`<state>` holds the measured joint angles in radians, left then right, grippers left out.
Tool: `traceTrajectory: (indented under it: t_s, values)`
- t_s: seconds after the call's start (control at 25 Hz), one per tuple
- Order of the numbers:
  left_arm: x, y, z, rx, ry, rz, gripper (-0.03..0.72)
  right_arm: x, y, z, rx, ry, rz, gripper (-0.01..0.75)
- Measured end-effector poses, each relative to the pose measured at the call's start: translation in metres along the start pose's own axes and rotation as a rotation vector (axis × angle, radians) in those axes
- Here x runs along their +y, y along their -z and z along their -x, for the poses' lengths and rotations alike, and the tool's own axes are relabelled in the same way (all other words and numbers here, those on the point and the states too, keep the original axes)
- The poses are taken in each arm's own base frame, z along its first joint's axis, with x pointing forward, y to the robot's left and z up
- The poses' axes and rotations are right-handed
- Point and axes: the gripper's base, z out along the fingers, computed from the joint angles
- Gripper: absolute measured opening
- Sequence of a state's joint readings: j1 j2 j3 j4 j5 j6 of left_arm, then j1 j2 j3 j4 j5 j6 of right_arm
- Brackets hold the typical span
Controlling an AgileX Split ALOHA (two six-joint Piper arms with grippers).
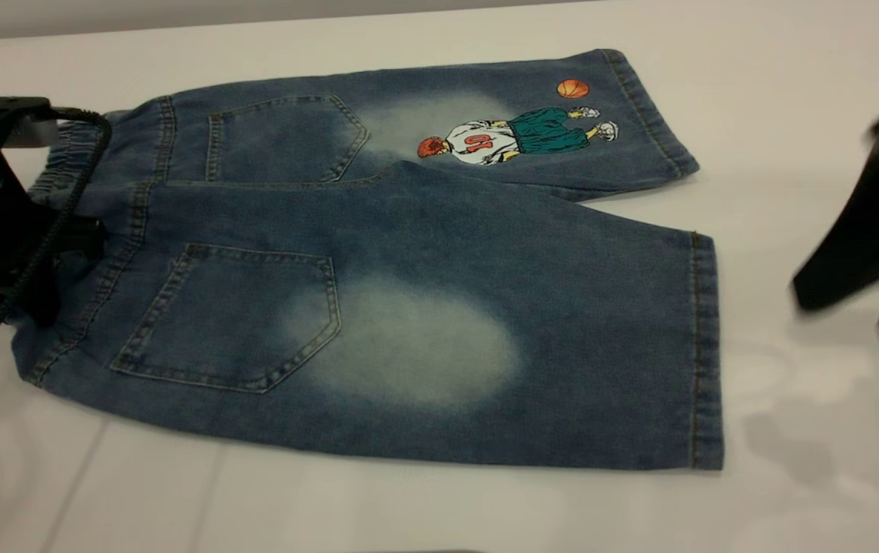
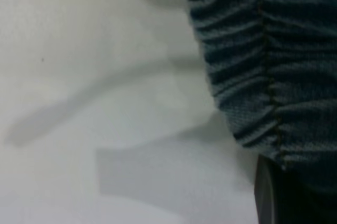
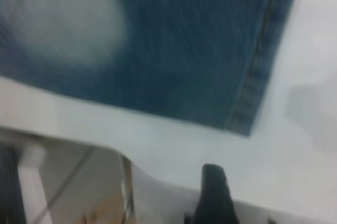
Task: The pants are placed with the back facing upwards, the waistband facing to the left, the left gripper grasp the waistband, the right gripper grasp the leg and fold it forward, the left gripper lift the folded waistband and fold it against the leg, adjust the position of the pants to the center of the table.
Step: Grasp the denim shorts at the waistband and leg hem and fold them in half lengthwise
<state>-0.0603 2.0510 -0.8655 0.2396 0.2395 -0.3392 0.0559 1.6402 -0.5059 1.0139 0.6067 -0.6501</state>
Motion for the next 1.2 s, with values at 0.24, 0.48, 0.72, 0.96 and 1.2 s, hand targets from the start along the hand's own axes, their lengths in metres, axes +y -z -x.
traceTrajectory:
  t_s: [0.24,0.48,0.72,0.96,1.2]
  values:
    - [-0.001,0.0,0.0,0.002,-0.007,0.001,0.094,-0.001,-0.052,-0.009,0.118,-0.007,-0.015,0.444]
    - [-0.001,0.0,0.0,0.001,-0.006,0.001,0.094,-0.003,-0.078,-0.004,0.07,-0.045,0.015,0.444]
    - [-0.001,0.0,0.0,0.001,-0.007,0.001,0.094,-0.006,-0.093,-0.004,0.084,-0.075,0.07,0.441]
    - [-0.001,0.0,0.0,0.002,-0.007,0.001,0.094,0.003,-0.099,0.018,0.036,-0.056,0.123,0.408]
    - [-0.001,0.0,0.0,0.004,-0.007,0.002,0.094,0.005,-0.1,0.024,0.024,-0.061,0.129,0.205]
